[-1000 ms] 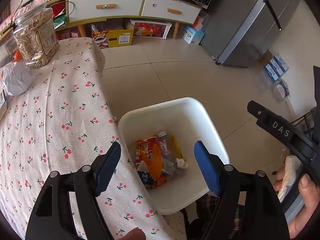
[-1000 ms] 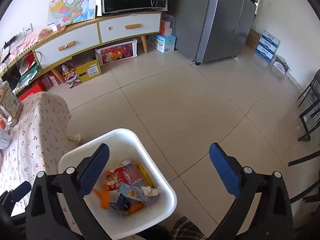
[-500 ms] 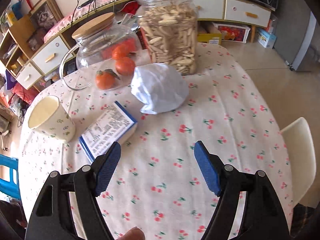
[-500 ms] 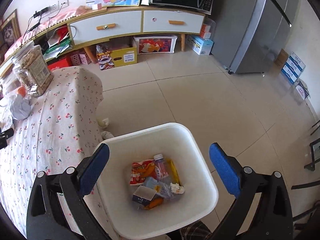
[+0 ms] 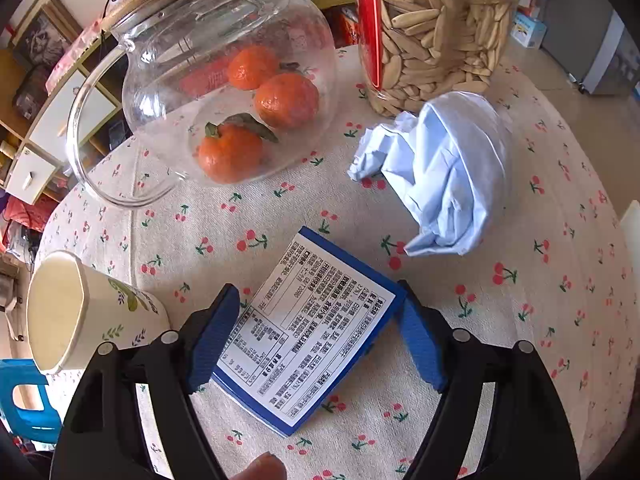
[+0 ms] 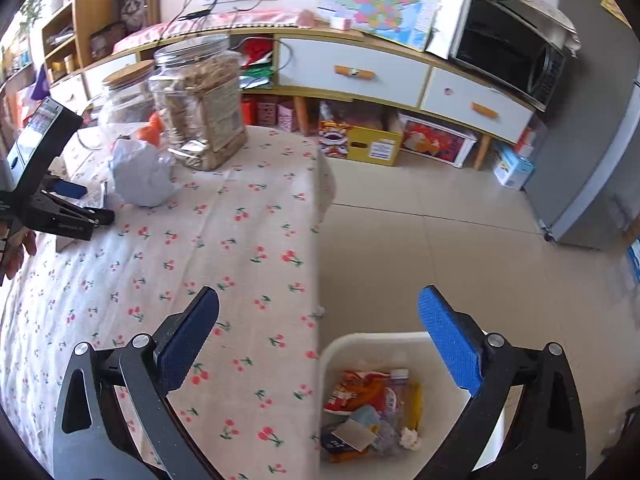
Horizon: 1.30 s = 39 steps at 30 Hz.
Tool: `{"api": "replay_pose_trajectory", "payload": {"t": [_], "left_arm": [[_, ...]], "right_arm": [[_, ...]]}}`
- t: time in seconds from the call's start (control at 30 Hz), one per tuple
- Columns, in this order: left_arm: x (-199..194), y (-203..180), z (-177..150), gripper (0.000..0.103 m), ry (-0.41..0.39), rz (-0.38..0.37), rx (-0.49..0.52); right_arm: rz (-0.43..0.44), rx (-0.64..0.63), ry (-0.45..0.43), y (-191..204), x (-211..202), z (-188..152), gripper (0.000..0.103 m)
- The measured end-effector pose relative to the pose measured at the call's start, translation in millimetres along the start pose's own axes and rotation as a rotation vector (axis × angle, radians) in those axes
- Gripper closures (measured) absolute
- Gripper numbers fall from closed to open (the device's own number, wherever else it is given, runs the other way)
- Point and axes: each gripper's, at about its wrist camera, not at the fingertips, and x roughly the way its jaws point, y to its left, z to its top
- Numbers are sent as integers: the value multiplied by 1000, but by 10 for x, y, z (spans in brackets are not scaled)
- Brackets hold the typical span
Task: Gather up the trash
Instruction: 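Grasp the blue-and-white medicine box with the left gripper while the right grasps the light blue plastic bag, then carry the box and bag over the white bin and open both grippers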
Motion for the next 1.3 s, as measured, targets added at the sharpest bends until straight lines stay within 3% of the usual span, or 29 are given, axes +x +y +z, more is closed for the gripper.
{"api": "replay_pose_trajectory", "payload": {"t": [0.1, 0.3, 0.57, 0.67, 0.97, 1.3], "left_arm": [[-93, -54, -229, 45, -8, 1, 25], [-350, 133, -875, 46, 13, -19, -120], [-666, 714, -1381, 46, -13, -25, -316], [-706, 798, -1425, 46, -27, -17, -359], [-1061, 860, -1361, 46, -137, -31, -454], [-1582, 199, -1241, 45, -259, -114, -432]], "right_arm": [[102, -54, -22, 318, 136, 230, 7], [234, -40, -28, 990, 436, 676, 7], [145, -33, 45, 1570, 942, 912, 9], [153, -43, 70, 1600, 1025, 913, 45], [181, -20, 32, 1284, 436, 608, 47], [86, 40, -1, 276, -382, 55, 46]]}}
